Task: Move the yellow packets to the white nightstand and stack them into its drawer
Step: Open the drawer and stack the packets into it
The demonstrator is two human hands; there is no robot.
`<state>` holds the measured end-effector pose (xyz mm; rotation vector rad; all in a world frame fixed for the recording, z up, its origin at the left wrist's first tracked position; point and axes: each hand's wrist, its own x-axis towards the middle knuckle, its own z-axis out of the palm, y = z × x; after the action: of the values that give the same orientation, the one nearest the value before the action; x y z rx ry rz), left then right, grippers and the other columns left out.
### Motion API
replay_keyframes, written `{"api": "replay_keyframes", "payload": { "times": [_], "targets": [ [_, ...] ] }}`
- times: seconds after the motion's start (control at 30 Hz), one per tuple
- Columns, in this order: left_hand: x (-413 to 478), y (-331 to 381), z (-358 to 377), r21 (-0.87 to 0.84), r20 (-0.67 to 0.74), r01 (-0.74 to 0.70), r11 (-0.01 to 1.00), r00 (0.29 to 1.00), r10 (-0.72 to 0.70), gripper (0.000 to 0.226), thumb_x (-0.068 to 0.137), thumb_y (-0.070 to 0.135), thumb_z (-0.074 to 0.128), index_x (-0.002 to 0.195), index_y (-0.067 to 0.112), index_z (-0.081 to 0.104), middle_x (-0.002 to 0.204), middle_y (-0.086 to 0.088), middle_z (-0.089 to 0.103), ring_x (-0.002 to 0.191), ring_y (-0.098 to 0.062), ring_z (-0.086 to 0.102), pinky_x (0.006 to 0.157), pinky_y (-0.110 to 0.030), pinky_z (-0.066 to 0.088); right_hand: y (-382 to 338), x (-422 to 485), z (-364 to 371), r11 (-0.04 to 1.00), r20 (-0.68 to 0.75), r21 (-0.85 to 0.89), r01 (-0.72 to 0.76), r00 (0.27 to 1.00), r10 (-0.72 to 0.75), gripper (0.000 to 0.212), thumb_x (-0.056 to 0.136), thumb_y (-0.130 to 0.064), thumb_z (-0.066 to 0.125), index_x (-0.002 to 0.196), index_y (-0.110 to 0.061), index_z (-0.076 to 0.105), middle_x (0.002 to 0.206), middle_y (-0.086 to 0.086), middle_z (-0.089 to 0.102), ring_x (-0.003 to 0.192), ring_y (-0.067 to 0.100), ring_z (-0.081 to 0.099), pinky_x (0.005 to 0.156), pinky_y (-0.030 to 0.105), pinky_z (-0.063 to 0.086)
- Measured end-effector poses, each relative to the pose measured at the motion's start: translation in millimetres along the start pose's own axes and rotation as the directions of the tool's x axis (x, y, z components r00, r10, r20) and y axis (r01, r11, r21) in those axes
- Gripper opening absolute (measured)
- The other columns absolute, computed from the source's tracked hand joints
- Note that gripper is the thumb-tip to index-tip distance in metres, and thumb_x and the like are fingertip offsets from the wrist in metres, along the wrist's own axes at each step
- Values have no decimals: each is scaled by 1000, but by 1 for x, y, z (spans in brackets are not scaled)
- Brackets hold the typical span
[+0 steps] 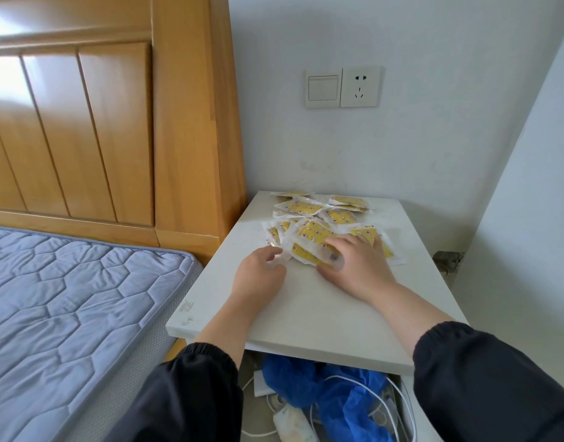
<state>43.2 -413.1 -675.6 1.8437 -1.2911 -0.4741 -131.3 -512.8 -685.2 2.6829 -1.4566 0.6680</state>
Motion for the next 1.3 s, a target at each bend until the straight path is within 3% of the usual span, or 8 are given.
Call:
{"api": "replay_keyframes", "payload": {
  "times": [0.13,0.3,0.67,0.83,0.93,1.07,1.2,1.3],
  "targets": [
    [-1,3,-1,-78,-22,9,997,1000,-10,40,91,12,53,130,18,54,105,7,60,103,-11,56,85,-19,38,-1,-9,1,986,-200,157,53,980,-21,54,79,-64,42,97,-20,69,105,-3,62,112,22,50,108,43,25],
    [1,8,4,-95,-34,22,995,999,-26,46,94,29,58,137,20,48,102,7,61,96,-11,55,82,-21,38,-5,-5,-2,999,43,34,-2,999,1,57,94,-54,37,141,-22,40,146,0,41,141,19,25,118,47,5],
    [-1,12,8,-241,-176,83,967,976,-127,47,84,23,71,128,29,54,119,-4,61,107,-15,57,74,-22,42,-11,-25,-5,932,-68,331,149,989,-134,41,84,-29,67,123,-18,59,124,-4,55,124,16,44,107,29,27],
    [-15,16,8,-476,-98,43,878,990,-101,53,83,9,71,129,28,53,91,4,65,75,-2,62,51,-5,42,-10,-33,-25,576,127,795,-190,981,149,41,91,-21,62,130,-21,51,121,-15,52,115,2,46,96,23,35],
    [-22,19,11,-528,-77,21,849,994,-73,57,82,6,72,131,27,52,78,2,63,70,-5,62,58,-7,45,-6,-38,-29,485,162,854,-188,982,94,15,88,-11,63,96,-22,70,90,-6,70,88,16,64,83,36,48],
    [-27,22,14,-778,44,101,620,993,-106,59,82,-1,70,134,17,49,95,-3,75,94,-19,71,92,-39,53,-6,-41,-29,397,149,891,-221,967,204,12,83,-7,68,81,-17,74,87,13,74,87,38,67,91,54,50],
    [-32,30,19,-734,110,130,667,991,-72,28,85,8,70,112,13,64,100,-2,75,94,-18,71,88,-37,55,-8,-41,-31,265,161,935,-236,948,274,12,83,-3,69,80,-15,73,83,12,74,79,28,69,86,46,54],
    [-32,32,22,-679,63,132,722,991,-121,23,85,16,72,107,13,68,97,0,74,88,-15,72,79,-30,57,-12,-42,-31,434,65,882,-185,959,277,19,81,-17,74,65,-12,65,62,6,65,60,14,58,65,26,48]
  ]
}}
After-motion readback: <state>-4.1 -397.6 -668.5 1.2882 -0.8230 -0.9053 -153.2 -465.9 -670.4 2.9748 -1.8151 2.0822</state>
